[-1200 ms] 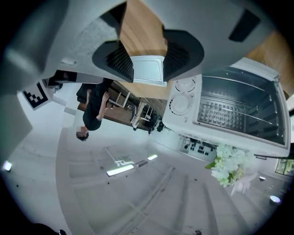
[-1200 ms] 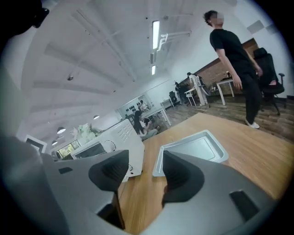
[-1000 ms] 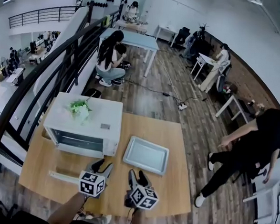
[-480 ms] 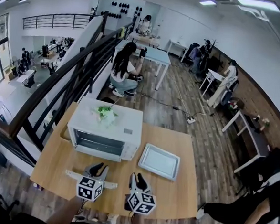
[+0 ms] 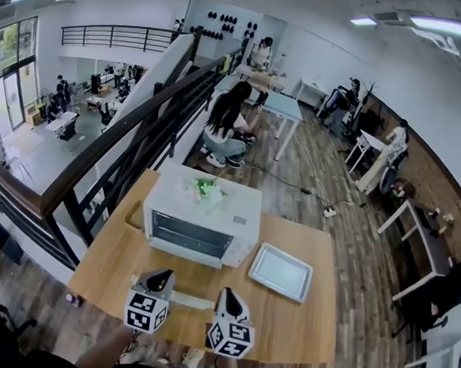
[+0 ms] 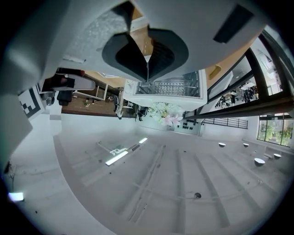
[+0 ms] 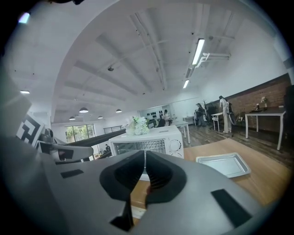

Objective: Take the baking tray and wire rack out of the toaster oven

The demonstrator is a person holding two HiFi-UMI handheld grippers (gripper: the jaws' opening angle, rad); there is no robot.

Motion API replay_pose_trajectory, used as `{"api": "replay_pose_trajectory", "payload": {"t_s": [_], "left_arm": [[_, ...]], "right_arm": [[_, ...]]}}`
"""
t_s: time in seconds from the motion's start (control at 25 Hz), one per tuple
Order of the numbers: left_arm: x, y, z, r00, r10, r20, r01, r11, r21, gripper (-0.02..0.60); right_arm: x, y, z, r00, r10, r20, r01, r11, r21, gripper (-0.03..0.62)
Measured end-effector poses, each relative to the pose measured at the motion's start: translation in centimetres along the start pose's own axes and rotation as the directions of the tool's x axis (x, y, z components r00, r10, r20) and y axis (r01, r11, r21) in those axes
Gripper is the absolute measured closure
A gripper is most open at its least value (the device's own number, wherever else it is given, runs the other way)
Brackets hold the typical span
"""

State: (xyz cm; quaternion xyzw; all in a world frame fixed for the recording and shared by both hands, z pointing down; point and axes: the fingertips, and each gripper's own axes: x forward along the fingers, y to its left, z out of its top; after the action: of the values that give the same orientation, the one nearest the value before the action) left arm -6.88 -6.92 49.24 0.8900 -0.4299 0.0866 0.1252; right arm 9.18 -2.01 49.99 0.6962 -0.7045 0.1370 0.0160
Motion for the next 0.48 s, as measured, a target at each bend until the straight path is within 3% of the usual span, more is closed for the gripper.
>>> {"api": "replay_pose_trajectory", "payload": {"t_s": [0.48], "left_arm": [[-3.0, 1.7, -0.7, 1.000, 0.024, 0.007, -0.024, 1.000, -0.014, 0.577]], "right_arm": [[-1.2, 2.3, -1.2, 1.000, 0.001, -0.012, -0.001, 1.000, -0.025, 0.595]]}}
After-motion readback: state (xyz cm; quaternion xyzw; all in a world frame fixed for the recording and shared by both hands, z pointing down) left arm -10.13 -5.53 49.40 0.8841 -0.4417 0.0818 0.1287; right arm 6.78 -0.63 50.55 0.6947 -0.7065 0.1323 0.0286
